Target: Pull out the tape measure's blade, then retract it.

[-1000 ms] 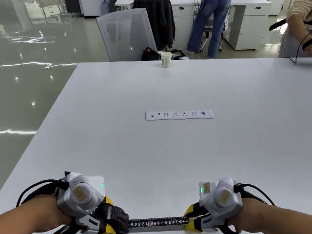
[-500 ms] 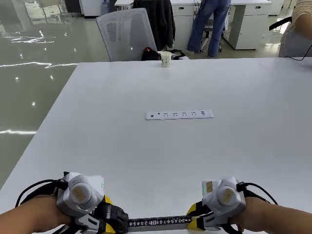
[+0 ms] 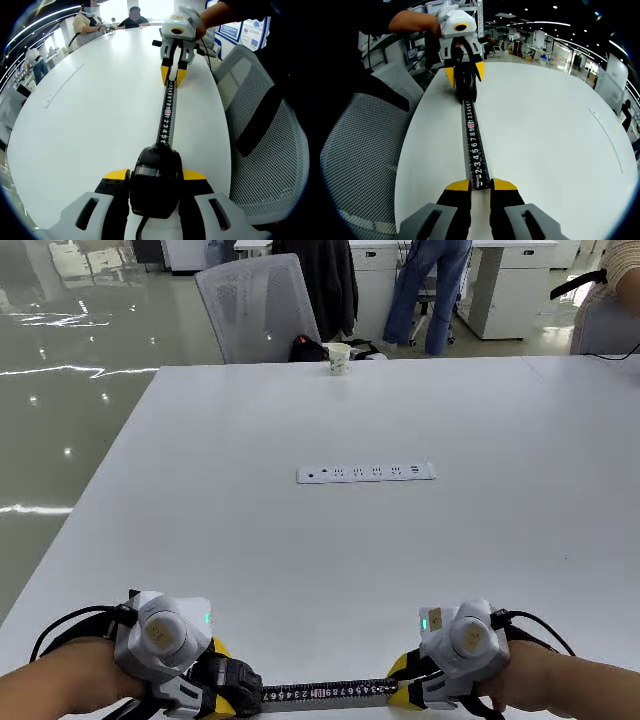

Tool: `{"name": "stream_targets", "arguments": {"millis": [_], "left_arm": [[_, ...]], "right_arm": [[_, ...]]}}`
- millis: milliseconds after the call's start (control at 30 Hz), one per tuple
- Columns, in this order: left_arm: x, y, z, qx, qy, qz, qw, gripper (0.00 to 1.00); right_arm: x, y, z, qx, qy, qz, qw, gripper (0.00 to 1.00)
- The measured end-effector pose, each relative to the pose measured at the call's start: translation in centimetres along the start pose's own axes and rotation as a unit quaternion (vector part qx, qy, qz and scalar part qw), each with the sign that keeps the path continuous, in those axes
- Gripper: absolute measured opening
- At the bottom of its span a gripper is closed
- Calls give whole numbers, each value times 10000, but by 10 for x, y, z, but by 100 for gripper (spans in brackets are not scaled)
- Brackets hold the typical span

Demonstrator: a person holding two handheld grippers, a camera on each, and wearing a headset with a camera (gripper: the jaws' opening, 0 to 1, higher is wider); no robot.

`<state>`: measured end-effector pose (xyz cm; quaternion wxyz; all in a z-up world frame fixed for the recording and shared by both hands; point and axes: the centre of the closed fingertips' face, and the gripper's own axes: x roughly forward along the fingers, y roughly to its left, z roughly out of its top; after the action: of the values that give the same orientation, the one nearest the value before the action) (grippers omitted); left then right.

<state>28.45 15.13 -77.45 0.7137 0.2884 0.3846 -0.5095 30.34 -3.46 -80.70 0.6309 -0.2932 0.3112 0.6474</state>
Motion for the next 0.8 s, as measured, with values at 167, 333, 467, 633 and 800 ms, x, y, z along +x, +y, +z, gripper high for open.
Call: {"name": "stream_targets", "arguments": {"millis": [167, 333, 467, 633, 800], "left_arm": [[0, 1, 0, -14, -8, 10, 10000, 32], [0, 1, 0, -17, -15, 20, 10000, 32], [0, 1, 0, -5, -21, 27, 10000, 32], [0, 0, 1, -3, -29, 33, 10000, 32], [1, 1, 1, -5, -27, 31, 10000, 32]], "right_arm": [[-1, -2, -2, 15, -1, -13, 10000, 10], [-4, -2, -5, 44, -6, -33, 10000, 10], [-7, -1, -7, 86, -2, -45, 10000, 10], [-10, -1, -10, 54, 32, -38, 10000, 10], [-13, -1, -12, 42, 56, -46, 10000, 10]]}}
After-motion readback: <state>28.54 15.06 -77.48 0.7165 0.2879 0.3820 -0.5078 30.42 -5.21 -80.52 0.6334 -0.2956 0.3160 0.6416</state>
